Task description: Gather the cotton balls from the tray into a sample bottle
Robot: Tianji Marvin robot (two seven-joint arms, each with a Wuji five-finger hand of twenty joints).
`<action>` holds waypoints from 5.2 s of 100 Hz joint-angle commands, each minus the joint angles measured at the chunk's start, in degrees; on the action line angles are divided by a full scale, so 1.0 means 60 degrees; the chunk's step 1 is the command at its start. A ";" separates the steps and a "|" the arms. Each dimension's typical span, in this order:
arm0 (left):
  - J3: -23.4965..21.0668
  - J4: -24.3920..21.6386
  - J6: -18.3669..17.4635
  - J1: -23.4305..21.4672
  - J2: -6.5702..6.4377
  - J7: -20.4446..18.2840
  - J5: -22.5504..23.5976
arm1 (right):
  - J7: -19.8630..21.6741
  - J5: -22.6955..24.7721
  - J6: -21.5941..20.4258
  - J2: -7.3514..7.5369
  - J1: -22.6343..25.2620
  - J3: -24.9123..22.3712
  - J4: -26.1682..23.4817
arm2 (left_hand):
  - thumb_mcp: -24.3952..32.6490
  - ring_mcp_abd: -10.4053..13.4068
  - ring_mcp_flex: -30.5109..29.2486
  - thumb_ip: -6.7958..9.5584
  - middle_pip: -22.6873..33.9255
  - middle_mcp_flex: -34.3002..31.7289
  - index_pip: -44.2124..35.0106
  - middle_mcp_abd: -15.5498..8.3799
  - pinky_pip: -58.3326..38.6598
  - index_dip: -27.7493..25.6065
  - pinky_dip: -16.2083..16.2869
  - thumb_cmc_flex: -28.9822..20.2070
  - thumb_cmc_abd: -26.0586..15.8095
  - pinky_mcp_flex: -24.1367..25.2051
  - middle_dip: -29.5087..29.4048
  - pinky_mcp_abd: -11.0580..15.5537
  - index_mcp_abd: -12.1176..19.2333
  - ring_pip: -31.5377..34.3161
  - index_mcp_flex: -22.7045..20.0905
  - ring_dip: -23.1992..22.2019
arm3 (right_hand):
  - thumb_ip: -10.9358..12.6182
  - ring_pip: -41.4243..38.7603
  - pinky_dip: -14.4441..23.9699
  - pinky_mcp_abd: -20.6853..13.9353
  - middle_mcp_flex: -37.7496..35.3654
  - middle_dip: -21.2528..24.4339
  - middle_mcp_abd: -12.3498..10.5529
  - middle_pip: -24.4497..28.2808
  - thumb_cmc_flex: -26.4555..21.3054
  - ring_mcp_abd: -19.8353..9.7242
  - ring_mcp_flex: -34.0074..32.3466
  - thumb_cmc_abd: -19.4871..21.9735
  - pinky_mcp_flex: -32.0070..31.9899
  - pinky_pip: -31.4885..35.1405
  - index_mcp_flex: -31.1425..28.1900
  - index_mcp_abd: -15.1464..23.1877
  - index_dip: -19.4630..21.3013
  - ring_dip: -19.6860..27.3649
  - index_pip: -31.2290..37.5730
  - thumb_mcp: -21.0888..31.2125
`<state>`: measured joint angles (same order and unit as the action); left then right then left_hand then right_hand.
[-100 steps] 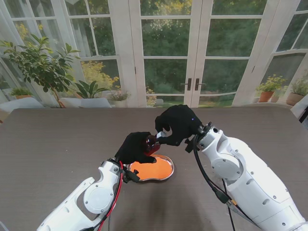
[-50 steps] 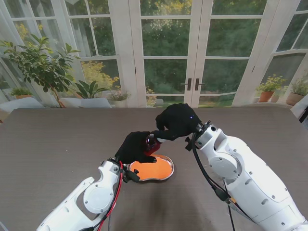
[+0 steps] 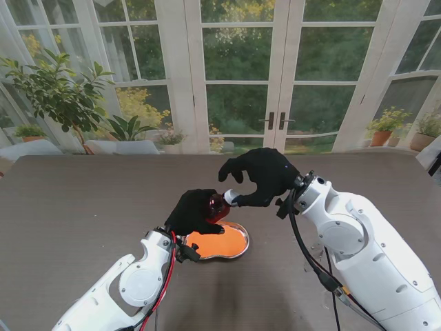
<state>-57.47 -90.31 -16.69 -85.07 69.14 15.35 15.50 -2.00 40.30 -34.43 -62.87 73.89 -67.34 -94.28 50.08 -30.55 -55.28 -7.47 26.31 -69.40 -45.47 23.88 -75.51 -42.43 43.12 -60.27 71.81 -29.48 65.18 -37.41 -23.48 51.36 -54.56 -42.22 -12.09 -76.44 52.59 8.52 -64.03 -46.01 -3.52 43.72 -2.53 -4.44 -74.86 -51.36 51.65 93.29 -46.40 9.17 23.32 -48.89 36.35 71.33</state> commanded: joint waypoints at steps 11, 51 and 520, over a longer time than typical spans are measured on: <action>-0.0033 -0.0089 0.0027 -0.0021 0.0005 -0.0225 -0.0023 | 0.0084 0.0197 -0.0321 0.0078 -0.0009 -0.0133 0.0069 | 0.0912 -0.0706 -0.0359 -0.0177 0.0028 -0.0334 -0.1229 -0.0064 -0.0294 -0.0341 0.0032 -0.0435 -0.7468 -0.0024 0.0148 0.0194 0.1351 0.0199 -0.0766 -0.0051 | -0.0428 0.0090 0.0264 -0.0301 0.0283 -0.0166 0.0058 0.0272 -0.0480 -0.0306 -0.0138 -0.1917 -0.0098 -0.0028 -0.0345 0.0519 -0.0250 0.0130 0.0279 0.1088; -0.0048 -0.0108 0.0072 -0.0047 -0.0005 -0.0253 -0.0016 | -0.1020 0.0902 -0.0608 -0.0058 -0.0099 0.0259 0.0486 | 0.0908 -0.0701 -0.0372 -0.0182 0.0028 -0.0338 -0.1228 -0.0072 -0.0294 -0.0335 0.0033 -0.0426 -0.7463 -0.0024 0.0147 0.0194 0.1355 0.0205 -0.0775 -0.0053 | -0.0485 -0.0631 0.0177 -0.0126 -0.0397 -0.0220 -0.0034 0.0422 -0.1305 -0.0513 -0.0158 -0.3162 0.0512 0.0051 -0.1368 0.0782 -0.0281 -0.0248 0.0482 0.1728; 0.0194 0.0102 -0.0101 0.0213 0.0073 -0.0136 -0.0090 | -0.0803 0.0560 0.0136 -0.0069 0.0388 0.0268 -0.0044 | 0.0934 -0.0713 -0.0378 -0.0179 0.0031 -0.0349 -0.1242 -0.0061 -0.0300 -0.0321 0.0029 -0.0424 -0.7456 -0.0034 0.0140 0.0197 0.1356 0.0214 -0.0782 -0.0039 | -0.0362 0.5843 -0.0587 0.0472 0.1854 0.1805 0.0751 -0.1106 -0.0714 0.0936 -0.0001 -0.2116 -0.0125 -0.2587 0.0707 -0.0432 0.0455 0.1944 0.1338 0.0909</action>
<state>-56.29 -89.66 -17.14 -83.93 69.14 15.42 15.19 -7.08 43.43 -33.17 -63.14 75.65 -66.23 -94.32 50.52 -30.55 -55.28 -7.47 26.31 -69.40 -45.62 23.90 -75.51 -42.79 43.05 -60.26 71.81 -29.48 65.18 -37.41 -23.43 51.36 -54.56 -42.22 -14.28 -42.17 49.59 9.74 -54.51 -35.98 -0.05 36.37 -5.49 -0.06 -74.81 -59.94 50.68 79.15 -43.44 7.42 24.35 -37.67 42.15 73.72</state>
